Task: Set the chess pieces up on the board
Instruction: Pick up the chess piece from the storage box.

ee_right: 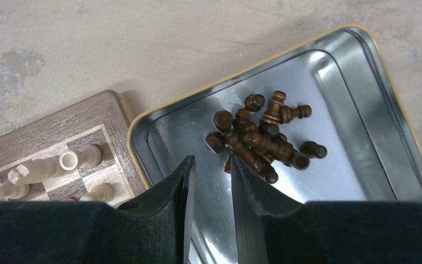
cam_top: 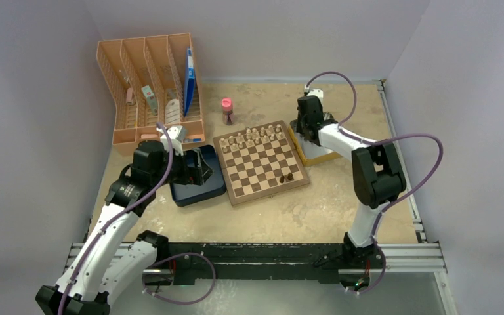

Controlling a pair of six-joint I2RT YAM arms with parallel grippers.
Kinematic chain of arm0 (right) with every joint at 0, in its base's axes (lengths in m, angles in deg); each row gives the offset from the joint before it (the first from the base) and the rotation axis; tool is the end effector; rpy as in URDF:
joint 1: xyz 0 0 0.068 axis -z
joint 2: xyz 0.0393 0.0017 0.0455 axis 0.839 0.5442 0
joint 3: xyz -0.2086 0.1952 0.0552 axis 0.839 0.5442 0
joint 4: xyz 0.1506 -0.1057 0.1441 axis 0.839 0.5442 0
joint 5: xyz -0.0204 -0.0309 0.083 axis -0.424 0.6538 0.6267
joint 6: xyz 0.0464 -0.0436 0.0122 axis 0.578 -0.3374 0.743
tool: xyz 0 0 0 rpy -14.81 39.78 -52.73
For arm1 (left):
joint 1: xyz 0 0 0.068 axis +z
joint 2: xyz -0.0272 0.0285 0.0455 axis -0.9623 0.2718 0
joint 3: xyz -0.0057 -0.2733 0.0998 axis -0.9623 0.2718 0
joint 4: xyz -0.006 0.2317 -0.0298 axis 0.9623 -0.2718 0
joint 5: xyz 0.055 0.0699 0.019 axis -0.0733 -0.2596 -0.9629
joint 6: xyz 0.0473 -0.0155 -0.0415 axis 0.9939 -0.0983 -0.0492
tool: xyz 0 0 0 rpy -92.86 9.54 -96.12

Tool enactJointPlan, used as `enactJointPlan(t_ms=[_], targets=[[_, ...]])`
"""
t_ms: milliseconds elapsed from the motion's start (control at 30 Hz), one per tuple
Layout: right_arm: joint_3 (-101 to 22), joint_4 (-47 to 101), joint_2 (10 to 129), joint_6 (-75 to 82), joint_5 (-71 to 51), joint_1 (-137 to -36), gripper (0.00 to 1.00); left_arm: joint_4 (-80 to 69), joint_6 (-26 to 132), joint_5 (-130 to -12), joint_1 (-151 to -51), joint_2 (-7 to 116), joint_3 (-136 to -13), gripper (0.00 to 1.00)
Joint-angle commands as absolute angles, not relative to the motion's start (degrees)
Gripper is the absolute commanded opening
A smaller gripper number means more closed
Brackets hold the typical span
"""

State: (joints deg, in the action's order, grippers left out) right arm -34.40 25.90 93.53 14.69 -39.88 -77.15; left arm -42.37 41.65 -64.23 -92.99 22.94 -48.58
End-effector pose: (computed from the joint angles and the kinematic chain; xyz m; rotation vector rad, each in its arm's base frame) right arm 0.3856 0.1207 0.2470 0.1854 2.1039 -0.0245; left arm 0.1202 -0.0550 0.3116 0.0728 2.1978 -0.7080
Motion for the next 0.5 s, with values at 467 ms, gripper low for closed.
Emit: enactJointPlan(t_ms=[467], targets=[[-39.4, 19.7, 99.3, 7.0, -39.4, -76.8, 0.39, -39.6, 42.1, -63.9, -92.7, 23.4, -48.5, 0.92]])
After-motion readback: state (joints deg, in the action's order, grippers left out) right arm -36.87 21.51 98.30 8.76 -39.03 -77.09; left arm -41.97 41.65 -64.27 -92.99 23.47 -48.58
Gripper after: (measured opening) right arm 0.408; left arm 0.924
